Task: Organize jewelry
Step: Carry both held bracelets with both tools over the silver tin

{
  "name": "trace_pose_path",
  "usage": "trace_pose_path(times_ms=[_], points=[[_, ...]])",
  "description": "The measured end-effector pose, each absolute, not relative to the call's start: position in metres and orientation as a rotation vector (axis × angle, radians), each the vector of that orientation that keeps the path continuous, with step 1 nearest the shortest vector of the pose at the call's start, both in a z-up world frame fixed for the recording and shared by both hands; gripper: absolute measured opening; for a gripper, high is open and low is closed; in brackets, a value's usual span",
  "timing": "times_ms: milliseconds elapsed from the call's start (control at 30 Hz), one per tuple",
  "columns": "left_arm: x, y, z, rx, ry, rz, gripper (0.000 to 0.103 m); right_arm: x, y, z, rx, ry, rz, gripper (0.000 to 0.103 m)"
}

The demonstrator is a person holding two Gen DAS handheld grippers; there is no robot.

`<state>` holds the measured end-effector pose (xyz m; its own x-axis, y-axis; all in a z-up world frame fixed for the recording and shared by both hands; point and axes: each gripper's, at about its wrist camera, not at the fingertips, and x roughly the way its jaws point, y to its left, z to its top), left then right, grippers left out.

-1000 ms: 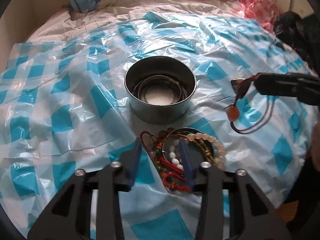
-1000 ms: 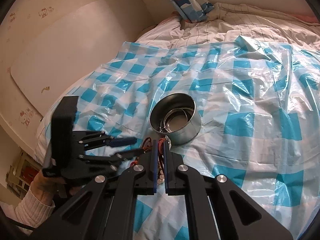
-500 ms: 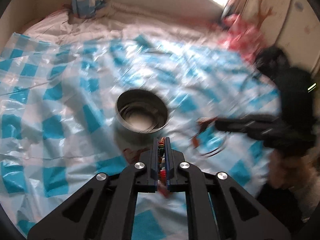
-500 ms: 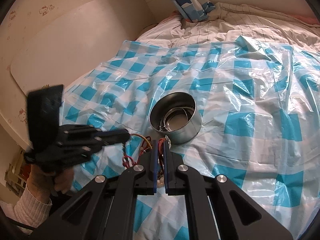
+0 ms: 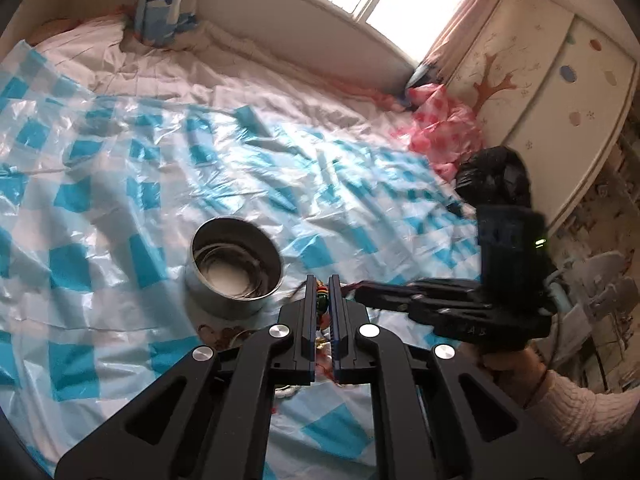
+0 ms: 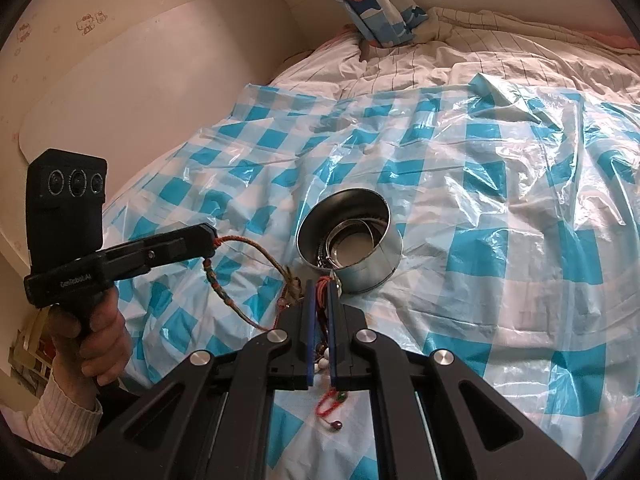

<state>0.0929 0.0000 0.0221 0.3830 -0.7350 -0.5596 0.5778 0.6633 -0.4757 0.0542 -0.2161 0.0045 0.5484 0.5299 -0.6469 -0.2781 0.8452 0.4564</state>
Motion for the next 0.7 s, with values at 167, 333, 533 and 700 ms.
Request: trace_pose_path(times_ms=[167,333,533,700], points=[[0.095,0.002,0.024,-0.240,0.813,-0.843,0.005,0.055,-0.216,0.006,0.324,0.859,0.488,0.006],[0.098,0.003,0.023,-0.243,0.812,-0.796,0.005,0.055,-0.215,0.010,0.336,0.837,0.496,0.006],[0.103,0.001,0.019,-0.218,0.812,-0.720,0.005,0.059,-0.213,0.015,0.359,0.808,0.504,0.006],[0.106,-0.004,0.020,-0.187,0.798,-0.689,0.005,0.064,-0.207,0.019,0.368,0.783,0.511,0.006]])
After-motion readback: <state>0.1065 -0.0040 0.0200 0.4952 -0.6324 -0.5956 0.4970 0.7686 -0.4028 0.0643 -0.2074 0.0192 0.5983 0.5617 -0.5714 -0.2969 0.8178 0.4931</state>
